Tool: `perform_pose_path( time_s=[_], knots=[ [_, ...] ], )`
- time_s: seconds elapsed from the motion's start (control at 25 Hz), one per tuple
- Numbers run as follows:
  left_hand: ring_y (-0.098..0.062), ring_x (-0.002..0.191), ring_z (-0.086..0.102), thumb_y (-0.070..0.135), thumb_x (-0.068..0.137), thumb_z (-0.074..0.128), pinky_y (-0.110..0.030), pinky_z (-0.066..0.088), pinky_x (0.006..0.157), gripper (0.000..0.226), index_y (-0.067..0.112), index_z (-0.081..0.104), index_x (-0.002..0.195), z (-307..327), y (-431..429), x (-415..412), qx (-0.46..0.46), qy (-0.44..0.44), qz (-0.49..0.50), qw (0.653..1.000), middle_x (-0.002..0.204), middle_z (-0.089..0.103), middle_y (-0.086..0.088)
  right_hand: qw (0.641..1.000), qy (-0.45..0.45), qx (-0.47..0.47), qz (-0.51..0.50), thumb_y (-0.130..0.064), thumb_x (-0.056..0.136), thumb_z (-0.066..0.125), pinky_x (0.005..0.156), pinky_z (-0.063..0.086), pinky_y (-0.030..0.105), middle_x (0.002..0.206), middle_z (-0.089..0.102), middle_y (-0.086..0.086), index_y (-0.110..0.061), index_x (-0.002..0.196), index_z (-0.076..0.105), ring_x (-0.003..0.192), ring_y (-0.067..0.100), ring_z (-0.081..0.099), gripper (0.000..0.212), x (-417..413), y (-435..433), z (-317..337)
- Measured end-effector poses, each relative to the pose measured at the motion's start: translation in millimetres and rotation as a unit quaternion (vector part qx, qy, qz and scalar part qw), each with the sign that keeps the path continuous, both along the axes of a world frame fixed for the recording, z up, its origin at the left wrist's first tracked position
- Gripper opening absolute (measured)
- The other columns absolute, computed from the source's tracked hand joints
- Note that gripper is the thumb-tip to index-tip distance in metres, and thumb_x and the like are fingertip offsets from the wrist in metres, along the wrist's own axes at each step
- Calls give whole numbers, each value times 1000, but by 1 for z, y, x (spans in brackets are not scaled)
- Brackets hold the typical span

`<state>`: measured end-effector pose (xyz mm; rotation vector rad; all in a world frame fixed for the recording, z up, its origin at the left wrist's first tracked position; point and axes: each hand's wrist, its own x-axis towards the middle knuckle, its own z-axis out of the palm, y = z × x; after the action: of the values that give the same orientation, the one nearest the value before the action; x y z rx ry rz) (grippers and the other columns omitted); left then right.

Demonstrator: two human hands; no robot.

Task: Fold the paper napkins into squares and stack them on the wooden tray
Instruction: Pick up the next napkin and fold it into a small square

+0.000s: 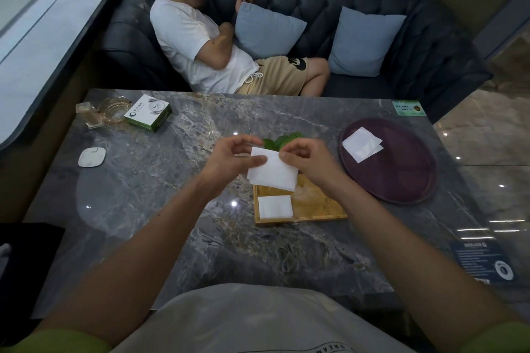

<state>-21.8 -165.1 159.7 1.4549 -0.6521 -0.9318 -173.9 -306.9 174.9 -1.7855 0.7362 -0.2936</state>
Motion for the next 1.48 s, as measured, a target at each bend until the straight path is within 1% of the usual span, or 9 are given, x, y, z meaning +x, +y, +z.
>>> perform_pose_path(
  time_s=[0.12,0.28,0.48,0.72,1.0,1.12,1.2,1.36,1.48],
  knots=[
    [-20,83,71,20,85,73,-32,58,67,23,7,72,104,-1,1,-1,10,0,-28,1000,100,74,-17,1000,-12,-22,13,-22,84,72,76,53,35,81,72,-11,-25,82,73,80,4,66,4,1,1,-2],
    [-19,78,70,19,89,68,-26,56,62,24,-1,73,102,-3,0,-2,19,-15,-38,999,95,73,-21,999,-18,-40,16,-23,83,73,82,54,41,86,72,-8,-27,80,72,87,10,67,5,3,2,-1],
    [-15,75,73,12,89,67,-25,57,59,13,3,74,97,-4,3,-2,-4,10,-27,1000,82,77,-6,999,-10,-36,5,-21,84,73,82,54,39,89,72,-5,-24,82,73,86,10,66,3,1,2,1],
    [-19,77,74,7,88,68,-27,59,62,8,7,75,92,-8,5,0,-27,28,-18,999,82,78,-7,999,-12,3,-44,-19,84,73,73,52,26,91,71,-4,-16,88,73,79,2,63,5,-3,1,1],
    [-19,72,73,14,87,69,-30,60,61,8,16,76,85,-9,5,6,-43,27,3,999,80,77,-7,992,-28,113,-42,-19,87,70,64,59,32,94,73,4,-13,98,67,85,17,70,13,-3,6,-7],
    [-18,81,74,15,86,70,-26,59,64,9,19,78,88,-11,7,8,-24,83,-22,996,88,78,-5,991,-44,117,-55,-17,88,69,61,57,32,86,73,3,-13,93,67,80,19,69,6,-2,5,-8],
    [-16,83,74,11,86,69,-23,58,65,11,17,77,90,-16,10,9,0,106,-57,993,90,78,-4,990,-50,119,-61,-18,89,68,64,58,35,89,74,3,-15,94,68,83,21,70,6,1,5,-9],
    [-15,78,74,8,86,69,-22,58,64,9,10,74,93,-24,14,13,9,111,-24,993,86,78,-4,988,-28,145,-51,-19,86,72,65,60,35,102,74,6,-13,111,65,89,21,73,27,6,10,-12],
    [-15,77,74,10,85,70,-24,59,63,14,7,72,99,-28,16,17,16,101,-2,995,86,78,-4,987,2,154,-39,-11,85,73,61,57,29,102,73,11,-7,120,61,78,21,73,38,8,12,-17]
  ],
)
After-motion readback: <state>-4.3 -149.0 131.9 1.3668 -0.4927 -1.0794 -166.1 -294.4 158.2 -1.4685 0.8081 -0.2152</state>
